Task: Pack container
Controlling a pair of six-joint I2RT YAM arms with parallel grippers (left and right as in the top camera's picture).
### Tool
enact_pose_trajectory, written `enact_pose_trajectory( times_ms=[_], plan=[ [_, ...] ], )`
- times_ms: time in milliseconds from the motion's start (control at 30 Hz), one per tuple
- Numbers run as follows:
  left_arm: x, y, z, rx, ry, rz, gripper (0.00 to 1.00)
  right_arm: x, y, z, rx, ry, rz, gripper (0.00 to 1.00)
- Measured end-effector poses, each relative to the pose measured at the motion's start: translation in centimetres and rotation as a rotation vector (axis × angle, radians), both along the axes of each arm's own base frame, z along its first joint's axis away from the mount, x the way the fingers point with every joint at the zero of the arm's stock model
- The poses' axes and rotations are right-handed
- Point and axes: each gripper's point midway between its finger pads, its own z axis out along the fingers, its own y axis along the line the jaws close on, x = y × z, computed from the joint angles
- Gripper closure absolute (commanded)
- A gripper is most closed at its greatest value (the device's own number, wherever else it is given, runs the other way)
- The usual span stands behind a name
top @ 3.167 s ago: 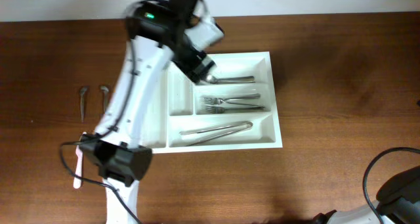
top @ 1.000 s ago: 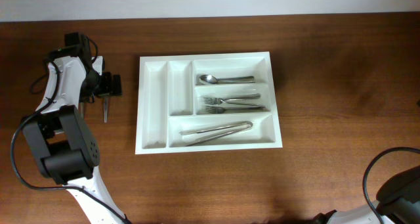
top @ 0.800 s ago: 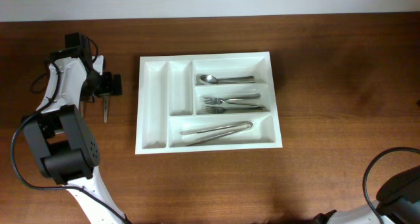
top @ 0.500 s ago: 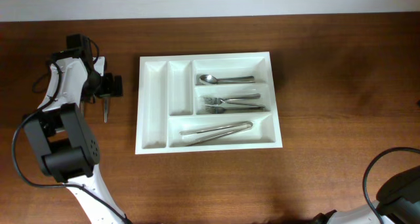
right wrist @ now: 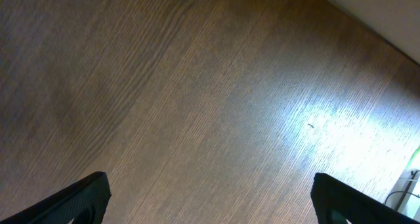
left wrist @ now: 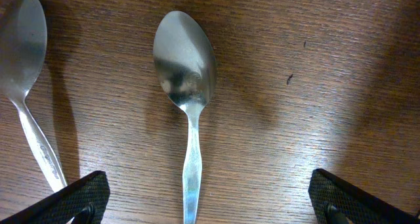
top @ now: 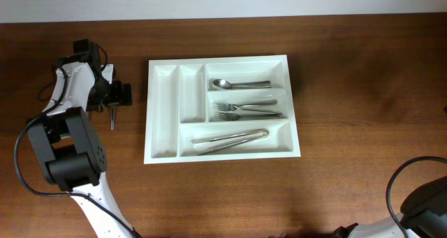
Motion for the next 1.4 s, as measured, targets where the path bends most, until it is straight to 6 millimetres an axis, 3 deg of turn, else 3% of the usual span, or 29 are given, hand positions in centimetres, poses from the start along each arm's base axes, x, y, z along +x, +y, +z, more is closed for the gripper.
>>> enact_pose_trajectory(
  times_ms=[167, 333, 533, 667, 867, 1000, 1100, 1233, 1400],
  plan=[
    [-0.2, 0.0, -0.5, -0.003, 0.013, 0.000, 0.01, 0.0, 0.0, 0.0, 0.000, 0.000, 0.000, 0.01],
    [-0.6, -0.2, -2.4, -0.018, 0.058, 0.000, 0.01, 0.0, 0.0, 0.0, 0.000, 0.000, 0.000, 0.01],
    [-0.6, -0.2, -2.4, -0.017, 0.058, 0.000, 0.01, 0.0, 0.0, 0.0, 0.000, 0.000, 0.000, 0.01],
    [-0.6, -0.2, -2.4, -0.019, 0.055, 0.007, 0.21, 0.0, 0.0, 0.0, 0.000, 0.000, 0.000, 0.02],
    [-0.3, -0.2, -2.4, -0.017, 0.044, 0.014, 0.41, 0.0, 0.0, 0.0, 0.000, 0.000, -0.001, 0.01],
    [0.1, -0.1, -2.3, -0.015, 0.029, 0.015, 0.62, 0.0, 0.0, 0.0, 0.000, 0.000, 0.000, 0.01],
    [0.4, 0.0, -2.3, -0.012, 0.017, 0.018, 0.67, 0.0, 0.0, 0.0, 0.000, 0.000, -0.001, 0.01],
    [0.5, 0.0, -2.3, -0.012, 0.011, 0.023, 0.86, 0.0, 0.0, 0.0, 0.000, 0.000, 0.000, 0.01],
    [0.5, 0.2, -2.3, -0.010, 0.011, 0.024, 0.98, 0.0, 0.0, 0.0, 0.000, 0.000, 0.000, 0.02]
  ],
)
